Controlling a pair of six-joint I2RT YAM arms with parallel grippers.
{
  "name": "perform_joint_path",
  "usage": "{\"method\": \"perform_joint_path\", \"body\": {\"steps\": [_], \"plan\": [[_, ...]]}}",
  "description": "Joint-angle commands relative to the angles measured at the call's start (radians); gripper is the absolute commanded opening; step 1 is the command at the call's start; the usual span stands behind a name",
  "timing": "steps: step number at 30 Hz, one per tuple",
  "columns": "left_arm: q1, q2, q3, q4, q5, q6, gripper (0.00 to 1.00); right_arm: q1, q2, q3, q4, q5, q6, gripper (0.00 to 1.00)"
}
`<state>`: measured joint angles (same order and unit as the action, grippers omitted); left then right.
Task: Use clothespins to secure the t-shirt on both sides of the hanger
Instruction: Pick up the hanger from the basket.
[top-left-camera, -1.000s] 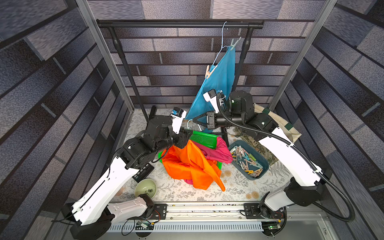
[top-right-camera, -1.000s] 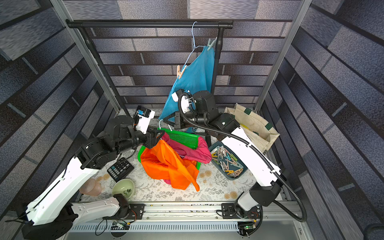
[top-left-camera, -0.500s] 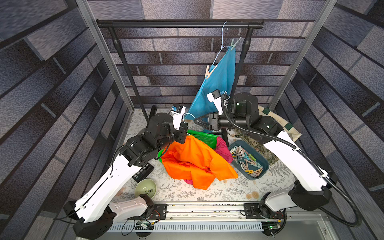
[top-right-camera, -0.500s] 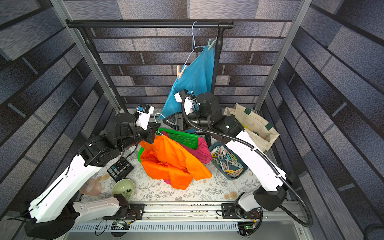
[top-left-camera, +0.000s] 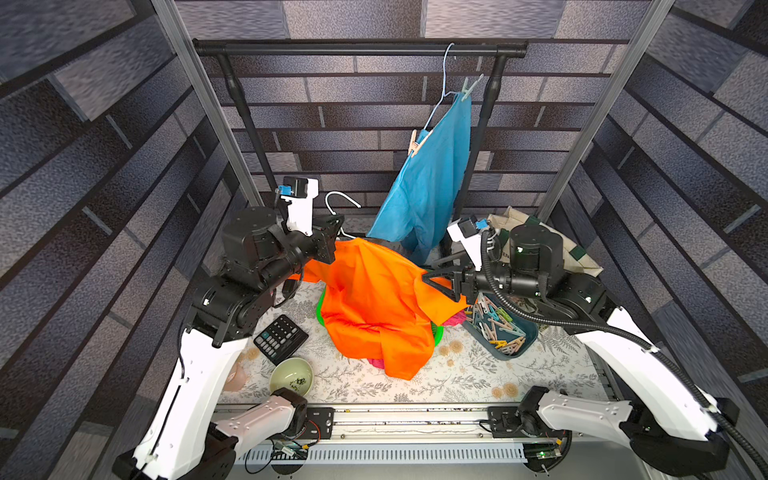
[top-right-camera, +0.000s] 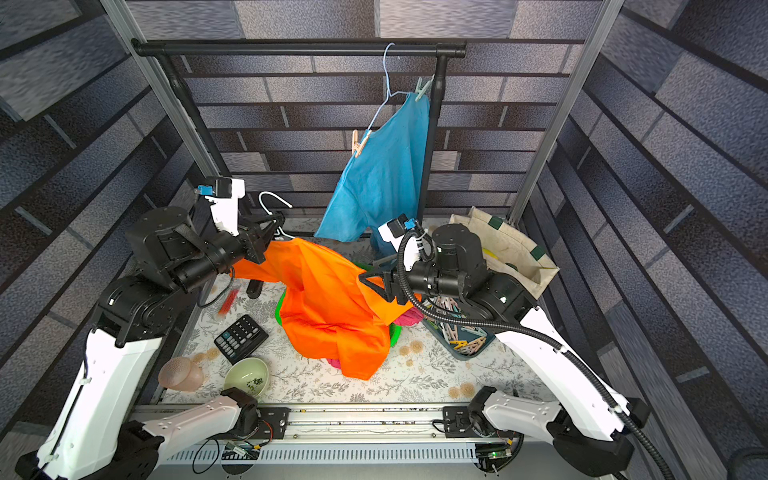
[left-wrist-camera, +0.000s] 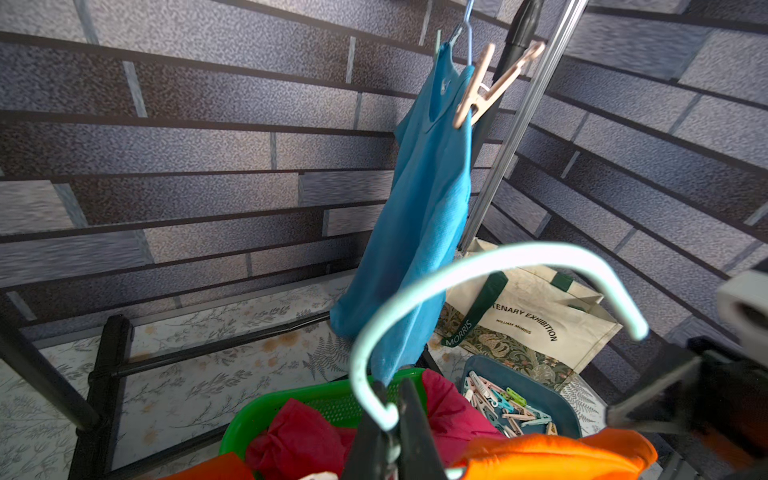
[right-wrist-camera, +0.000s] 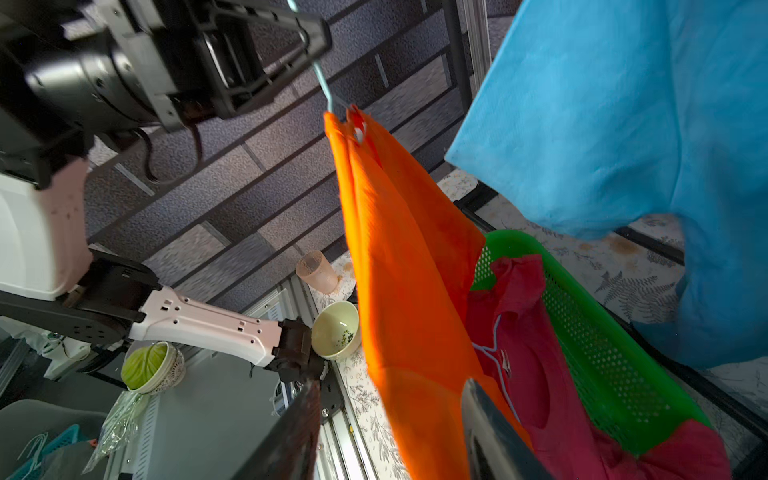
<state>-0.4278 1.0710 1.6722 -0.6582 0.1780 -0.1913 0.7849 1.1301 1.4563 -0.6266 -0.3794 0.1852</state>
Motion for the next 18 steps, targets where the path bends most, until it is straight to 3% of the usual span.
{"method": "perform_joint_path", "body": {"steps": [1,2,5,6,13,18], "plan": [[0.020,-0.005,0.029,0.034,0.084,-0.037,0.00,0.001,-0.003,-0.058,-0.012,-0.011,-0.047,0.51],[0.027,-0.004,0.030,0.036,0.091,-0.040,0.00,0.000,-0.002,-0.076,-0.010,-0.002,-0.047,0.45],[0.062,0.001,0.041,0.039,0.101,-0.042,0.00,0.001,-0.007,-0.110,-0.010,-0.016,-0.040,0.08],[0.078,0.005,0.049,0.040,0.108,-0.047,0.00,0.001,-0.016,-0.123,0.004,-0.032,-0.035,0.02],[0.216,0.085,0.146,0.140,0.250,-0.149,0.00,0.053,-0.073,-0.225,0.203,-0.176,0.072,0.00],[0.305,0.241,0.346,0.154,0.372,-0.227,0.00,0.269,-0.053,-0.210,0.161,-0.036,-0.025,0.00]]}}
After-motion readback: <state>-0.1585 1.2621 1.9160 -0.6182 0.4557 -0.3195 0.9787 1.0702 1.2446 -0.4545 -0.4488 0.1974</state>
